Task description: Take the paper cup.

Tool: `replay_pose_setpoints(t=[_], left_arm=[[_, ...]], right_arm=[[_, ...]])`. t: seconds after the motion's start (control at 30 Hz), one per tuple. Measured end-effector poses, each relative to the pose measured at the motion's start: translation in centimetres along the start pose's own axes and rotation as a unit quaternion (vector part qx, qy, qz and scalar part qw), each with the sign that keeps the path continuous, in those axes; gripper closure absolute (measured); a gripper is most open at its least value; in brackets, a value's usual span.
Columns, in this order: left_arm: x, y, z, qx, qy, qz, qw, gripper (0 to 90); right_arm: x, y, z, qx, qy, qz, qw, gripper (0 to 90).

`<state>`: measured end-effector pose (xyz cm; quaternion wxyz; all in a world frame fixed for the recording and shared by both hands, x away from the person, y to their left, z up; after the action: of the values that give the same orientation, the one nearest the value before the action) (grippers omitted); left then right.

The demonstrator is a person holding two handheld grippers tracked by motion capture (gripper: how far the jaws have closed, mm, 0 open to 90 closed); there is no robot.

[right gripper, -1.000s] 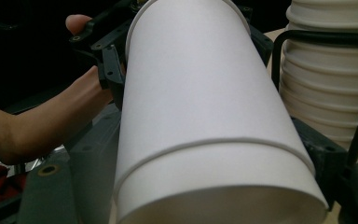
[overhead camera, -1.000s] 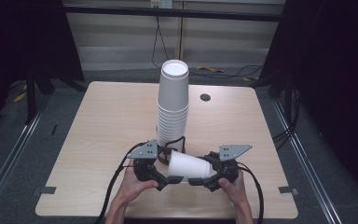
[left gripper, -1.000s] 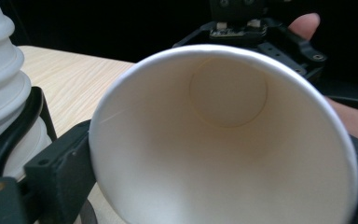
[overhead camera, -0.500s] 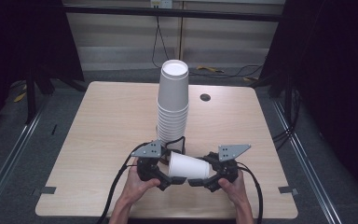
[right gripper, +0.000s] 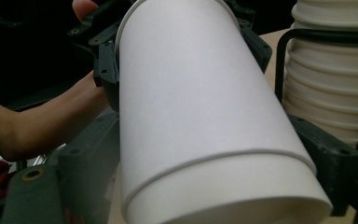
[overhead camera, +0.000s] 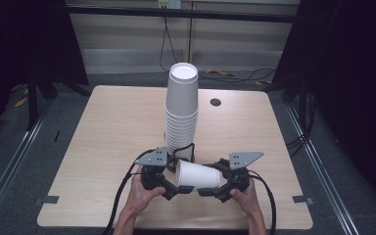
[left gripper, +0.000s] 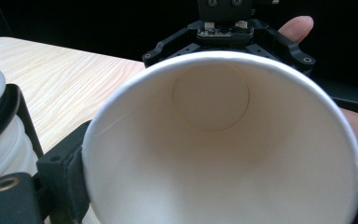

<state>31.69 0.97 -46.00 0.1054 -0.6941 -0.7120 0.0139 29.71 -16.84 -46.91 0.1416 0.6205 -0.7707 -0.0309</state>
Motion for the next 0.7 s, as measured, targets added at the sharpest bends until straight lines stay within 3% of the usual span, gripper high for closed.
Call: replay_pose_setpoints(t=[0.7], left_arm=[[2.2,0.5,-0.1,-0.001,0.04,-0.064,0.9972,8.7]], right_arm=[[1.6,-0.4,-0.3,0.002,-0.043,0.075,0.9963,13.0]])
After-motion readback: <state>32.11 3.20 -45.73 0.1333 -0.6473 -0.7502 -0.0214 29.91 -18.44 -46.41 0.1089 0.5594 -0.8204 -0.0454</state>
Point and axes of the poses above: each handheld gripper's, and its own axes: x roughly backward along the jaws, z roughly out of its underside, y roughly to its left, the point moved 5 cm from there along -x, roughly forward along the jaws, and after that the axes turned 7 degrees about -y, right-handed, at the moved point
